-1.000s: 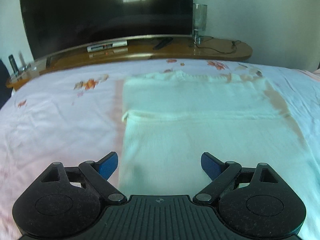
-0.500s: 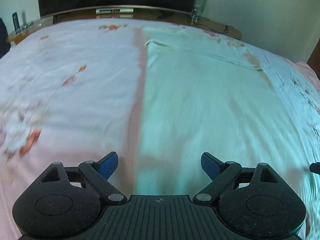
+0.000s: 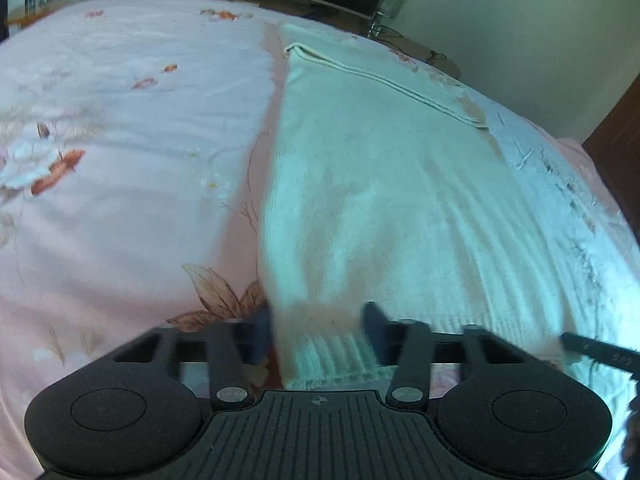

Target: Fold small clothes

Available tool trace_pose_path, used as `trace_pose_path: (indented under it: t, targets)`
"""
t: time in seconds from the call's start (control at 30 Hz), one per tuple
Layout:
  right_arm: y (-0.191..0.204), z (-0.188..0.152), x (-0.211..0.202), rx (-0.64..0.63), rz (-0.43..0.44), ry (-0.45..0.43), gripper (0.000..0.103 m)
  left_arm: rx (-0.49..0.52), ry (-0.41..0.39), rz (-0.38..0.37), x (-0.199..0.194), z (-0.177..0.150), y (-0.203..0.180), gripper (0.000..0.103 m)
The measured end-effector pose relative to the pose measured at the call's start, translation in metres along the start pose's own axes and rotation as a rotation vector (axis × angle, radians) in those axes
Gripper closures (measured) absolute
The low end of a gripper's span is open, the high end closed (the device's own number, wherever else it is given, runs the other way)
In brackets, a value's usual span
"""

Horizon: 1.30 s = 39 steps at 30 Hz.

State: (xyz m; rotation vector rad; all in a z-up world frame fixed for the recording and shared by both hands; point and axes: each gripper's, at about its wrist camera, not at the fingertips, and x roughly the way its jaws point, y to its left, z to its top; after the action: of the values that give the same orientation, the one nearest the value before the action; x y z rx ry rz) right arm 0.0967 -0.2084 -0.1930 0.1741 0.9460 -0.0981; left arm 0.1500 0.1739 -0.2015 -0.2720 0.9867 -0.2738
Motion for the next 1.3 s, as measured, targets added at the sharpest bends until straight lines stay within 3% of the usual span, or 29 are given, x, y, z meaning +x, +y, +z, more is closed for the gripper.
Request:
trace_pose_path:
  t: [0.07, 0.13, 0.23, 0.27, 0.43, 0.6, 0.87, 1.3]
  targets:
    - [0.0, 0.0, 0.0, 0.009, 0.006, 0.004, 0.071, -0.018, 0.024, -0.031, 0.001, 0.0, 0.001, 0.083]
    - [-0.001, 0.001, 0.0, 0.024, 0.026, 0.01, 0.078, -0.029, 0.052, -0.062, 0.005, -0.003, 0.001, 0.091]
    - [0.0, 0.003, 0.002, 0.035, 0.051, 0.023, 0.09, -0.035, 0.051, -0.096, 0.008, -0.002, 0.002, 0.091]
    - [0.0, 0.004, 0.002, 0.04, 0.06, 0.024, 0.092, -0.033, 0.046, -0.109, 0.008, 0.0, 0.001, 0.096]
    - [0.001, 0.014, -0.014, 0.093, 0.12, -0.045, 0.094, 0.002, -0.033, -0.166, -0.004, 0.019, -0.007, 0.096]
    - [0.0, 0.041, -0.025, 0.138, 0.188, -0.133, 0.094, 0.066, -0.145, -0.202, -0.012, 0.057, -0.023, 0.096]
    - [0.007, 0.121, -0.001, 0.116, 0.254, -0.253, 0.094, 0.073, -0.258, -0.18, 0.018, 0.138, -0.038, 0.096]
    - [-0.003, 0.275, 0.134, 0.159, 0.299, -0.315, 0.094, -0.04, -0.376, -0.107, 0.148, 0.276, -0.049, 0.096]
